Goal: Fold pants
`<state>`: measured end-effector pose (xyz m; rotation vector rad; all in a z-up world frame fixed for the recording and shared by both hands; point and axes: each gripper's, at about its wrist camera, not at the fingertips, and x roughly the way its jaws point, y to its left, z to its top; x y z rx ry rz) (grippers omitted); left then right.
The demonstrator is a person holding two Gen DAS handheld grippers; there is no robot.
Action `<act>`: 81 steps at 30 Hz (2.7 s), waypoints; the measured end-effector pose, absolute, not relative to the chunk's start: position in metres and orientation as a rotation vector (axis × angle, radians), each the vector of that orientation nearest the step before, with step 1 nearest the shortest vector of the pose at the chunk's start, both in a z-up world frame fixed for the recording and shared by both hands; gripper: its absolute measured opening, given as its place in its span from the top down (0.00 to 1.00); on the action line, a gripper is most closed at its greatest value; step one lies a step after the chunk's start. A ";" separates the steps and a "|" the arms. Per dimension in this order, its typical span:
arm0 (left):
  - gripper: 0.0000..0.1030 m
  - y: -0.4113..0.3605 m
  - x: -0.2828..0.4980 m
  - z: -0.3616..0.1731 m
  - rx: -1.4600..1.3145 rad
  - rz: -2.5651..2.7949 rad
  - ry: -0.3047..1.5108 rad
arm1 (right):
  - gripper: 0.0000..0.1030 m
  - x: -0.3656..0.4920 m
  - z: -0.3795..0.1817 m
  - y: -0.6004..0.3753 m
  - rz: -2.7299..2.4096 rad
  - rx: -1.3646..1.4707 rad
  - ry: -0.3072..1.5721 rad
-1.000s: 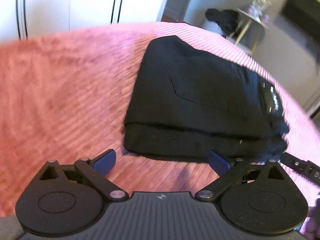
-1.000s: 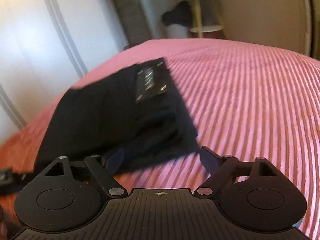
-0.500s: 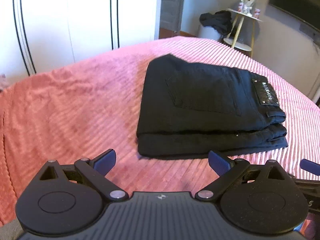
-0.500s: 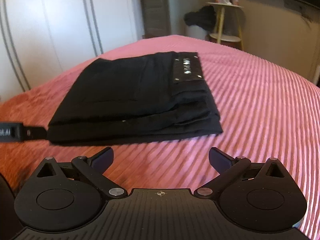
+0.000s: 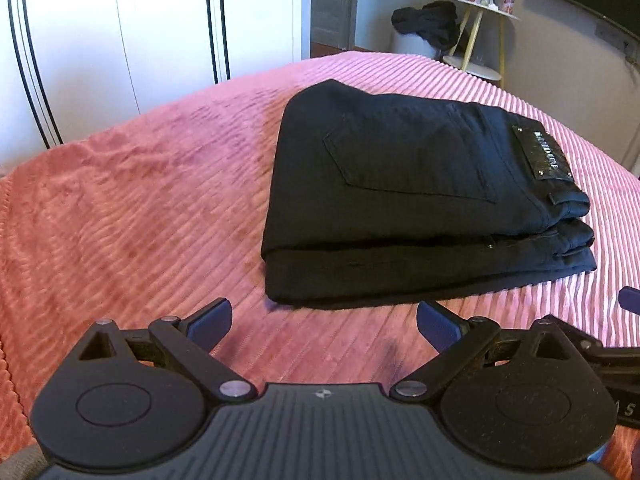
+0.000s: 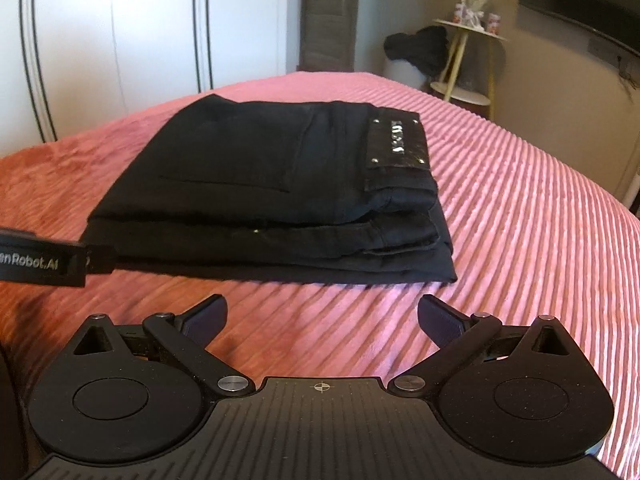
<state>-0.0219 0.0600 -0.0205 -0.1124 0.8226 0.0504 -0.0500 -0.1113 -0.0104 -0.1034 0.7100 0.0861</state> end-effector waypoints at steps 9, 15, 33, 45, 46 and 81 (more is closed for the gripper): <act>0.04 0.057 -0.015 -0.028 -0.111 0.034 0.848 | 0.00 -0.051 -0.010 -0.113 0.076 -0.101 0.705; 0.04 0.058 -0.016 -0.028 -0.120 0.034 0.852 | 0.00 -0.050 -0.011 -0.112 0.070 -0.109 0.703; 0.04 0.054 -0.018 -0.028 -0.093 0.035 0.848 | 0.00 -0.051 -0.008 -0.115 0.049 -0.096 0.688; 0.04 0.053 -0.017 -0.030 -0.080 0.038 0.855 | 0.00 -0.051 -0.006 -0.115 0.047 -0.092 0.678; 0.04 0.052 -0.017 -0.030 -0.078 0.039 0.856 | 0.00 -0.051 -0.006 -0.115 0.045 -0.091 0.678; 0.04 0.051 -0.016 -0.033 -0.079 0.013 0.863 | 0.00 -0.051 -0.006 -0.114 0.030 -0.108 0.667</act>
